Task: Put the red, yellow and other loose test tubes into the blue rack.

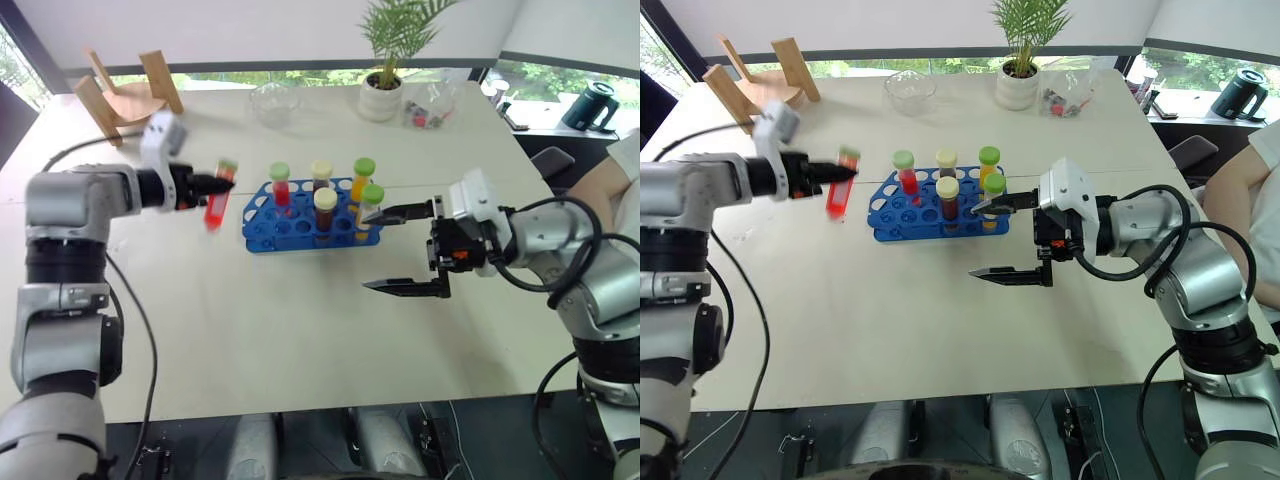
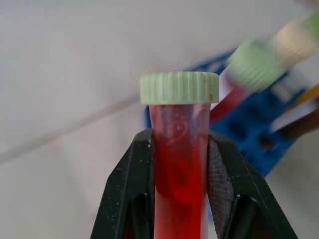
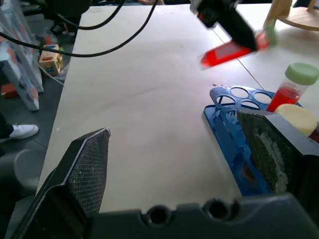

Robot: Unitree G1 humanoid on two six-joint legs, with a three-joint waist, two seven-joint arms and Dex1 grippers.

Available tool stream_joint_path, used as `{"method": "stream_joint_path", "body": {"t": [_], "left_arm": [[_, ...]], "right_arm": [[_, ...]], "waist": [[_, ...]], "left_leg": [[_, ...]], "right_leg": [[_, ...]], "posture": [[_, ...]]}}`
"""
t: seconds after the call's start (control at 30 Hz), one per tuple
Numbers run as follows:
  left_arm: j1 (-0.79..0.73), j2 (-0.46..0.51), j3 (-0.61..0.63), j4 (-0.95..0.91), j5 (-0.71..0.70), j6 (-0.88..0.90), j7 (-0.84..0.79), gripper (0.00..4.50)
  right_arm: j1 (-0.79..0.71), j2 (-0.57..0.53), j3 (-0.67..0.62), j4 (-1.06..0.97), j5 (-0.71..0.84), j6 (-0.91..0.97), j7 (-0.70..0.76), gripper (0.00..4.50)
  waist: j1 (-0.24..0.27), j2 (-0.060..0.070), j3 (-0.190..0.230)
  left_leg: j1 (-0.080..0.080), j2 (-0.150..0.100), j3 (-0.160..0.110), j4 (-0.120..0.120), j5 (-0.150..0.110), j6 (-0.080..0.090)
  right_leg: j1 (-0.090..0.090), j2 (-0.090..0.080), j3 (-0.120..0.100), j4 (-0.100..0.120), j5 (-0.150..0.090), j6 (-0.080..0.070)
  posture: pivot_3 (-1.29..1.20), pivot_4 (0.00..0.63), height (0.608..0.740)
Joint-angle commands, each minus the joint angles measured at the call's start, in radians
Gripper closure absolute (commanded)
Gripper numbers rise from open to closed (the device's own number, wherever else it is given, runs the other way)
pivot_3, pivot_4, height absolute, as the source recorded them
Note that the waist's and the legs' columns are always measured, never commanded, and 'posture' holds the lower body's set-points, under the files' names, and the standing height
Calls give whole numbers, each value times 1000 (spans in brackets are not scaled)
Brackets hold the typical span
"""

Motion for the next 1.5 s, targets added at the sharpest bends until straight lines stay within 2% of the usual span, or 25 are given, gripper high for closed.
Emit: {"method": "stream_joint_path", "body": {"t": [0.03, 0.13, 0.23, 0.43, 0.7, 1.03, 1.5], "left_arm": [[87, -107, 138, -171, -119, -143, 28, 3699], [162, -208, 143, -248, -135, -257, 63, 3699], [248, -284, 74, -297, -100, -410, 40, 3699], [318, -386, -32, -186, 11, -734, 20, 3699], [317, -396, -73, -18, 72, -943, 3, 3699], [312, -418, -94, 126, 119, -1100, 27, 3699], [313, -439, -98, 244, 139, -1190, 56, 3699]], "right_arm": [[6, -7, -42, -51, 19, 4, -35, 0], [12, -5, -38, -58, 15, 0, -49, 0], [13, -3, -35, -64, 18, 4, -63, 0], [15, -2, -34, -78, 22, 12, -91, 0], [25, -5, -39, -98, 30, 24, -116, 0], [32, -6, -36, -109, 36, 23, -130, 0], [33, -4, -28, -114, 34, 27, -142, 0]], "waist": [[-1, 1, 0], [-1, 1, 0], [-3, 0, 0], [0, 0, -1], [-2, 0, 0], [-1, 0, -1], [-1, 0, 0]], "left_leg": [[0, 0, 0, 0, 0, 0], [3, 0, 0, 1, 0, 0], [4, 0, 0, 3, 0, 0], [5, 0, 0, 5, 0, 0], [5, 0, -1, 6, 0, 1], [5, 0, -1, 6, 0, 1], [6, 0, -1, 7, -1, 1]], "right_leg": [[0, 0, 0, 0, 0, 0], [3, 0, 0, 2, 0, 0], [5, 1, 1, 2, 1, 0], [7, 1, 1, 1, 1, 1], [8, 2, 1, 1, 1, 1], [9, 2, 0, 1, 1, 1], [10, 2, 0, 0, 1, 1]], "posture": [[0, 150, 740], [0, 150, 740], [0, 150, 740], [0, 150, 740], [0, 150, 740], [0, 150, 740], [0, 150, 740]]}}
